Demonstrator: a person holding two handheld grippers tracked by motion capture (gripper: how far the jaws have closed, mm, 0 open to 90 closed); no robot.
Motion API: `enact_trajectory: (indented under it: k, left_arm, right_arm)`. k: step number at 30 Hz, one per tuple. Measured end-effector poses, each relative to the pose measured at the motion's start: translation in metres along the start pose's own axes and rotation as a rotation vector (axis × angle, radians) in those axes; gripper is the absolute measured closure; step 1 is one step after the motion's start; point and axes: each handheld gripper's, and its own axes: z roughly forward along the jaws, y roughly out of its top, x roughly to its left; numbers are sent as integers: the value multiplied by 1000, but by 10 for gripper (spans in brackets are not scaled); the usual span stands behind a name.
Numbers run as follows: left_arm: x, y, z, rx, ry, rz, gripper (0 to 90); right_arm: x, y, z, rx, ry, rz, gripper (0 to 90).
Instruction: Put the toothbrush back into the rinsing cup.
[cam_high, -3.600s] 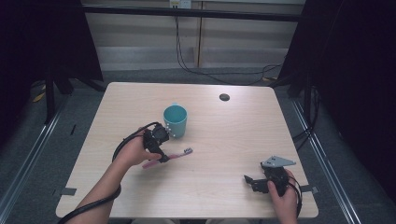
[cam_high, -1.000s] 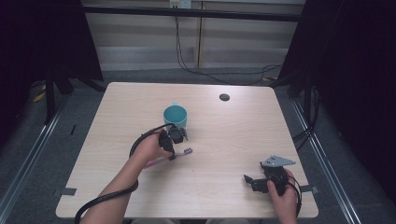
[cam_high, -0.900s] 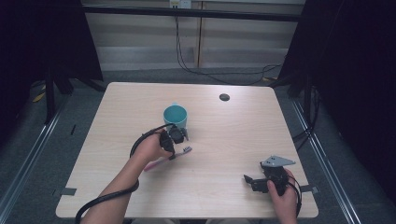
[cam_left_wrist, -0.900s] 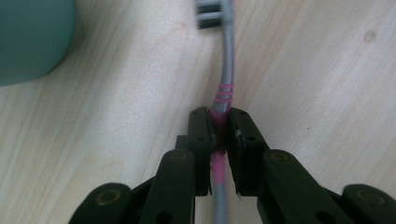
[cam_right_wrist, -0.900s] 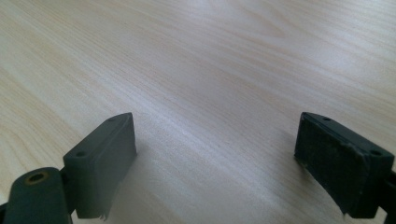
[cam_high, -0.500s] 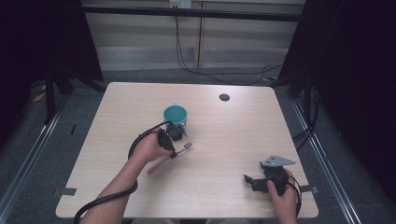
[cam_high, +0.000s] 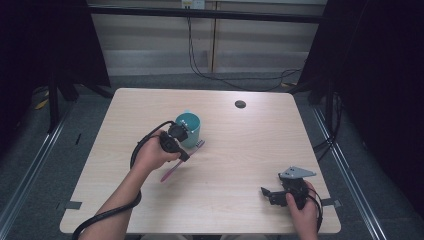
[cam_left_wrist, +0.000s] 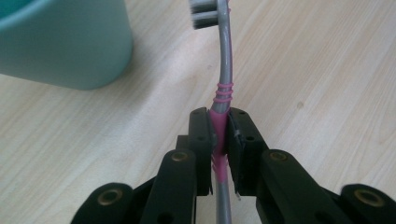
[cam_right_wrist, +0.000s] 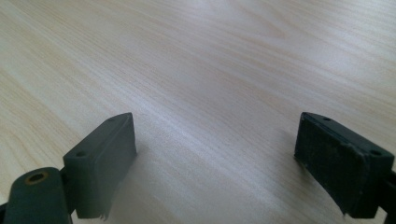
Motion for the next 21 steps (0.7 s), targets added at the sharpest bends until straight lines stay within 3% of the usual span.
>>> enact_trajectory:
  k: [21]
  left_arm:
    - [2,-4,-25,-179,-4,-49,810]
  right_arm:
    - [0,0,0,0,0,-1,119]
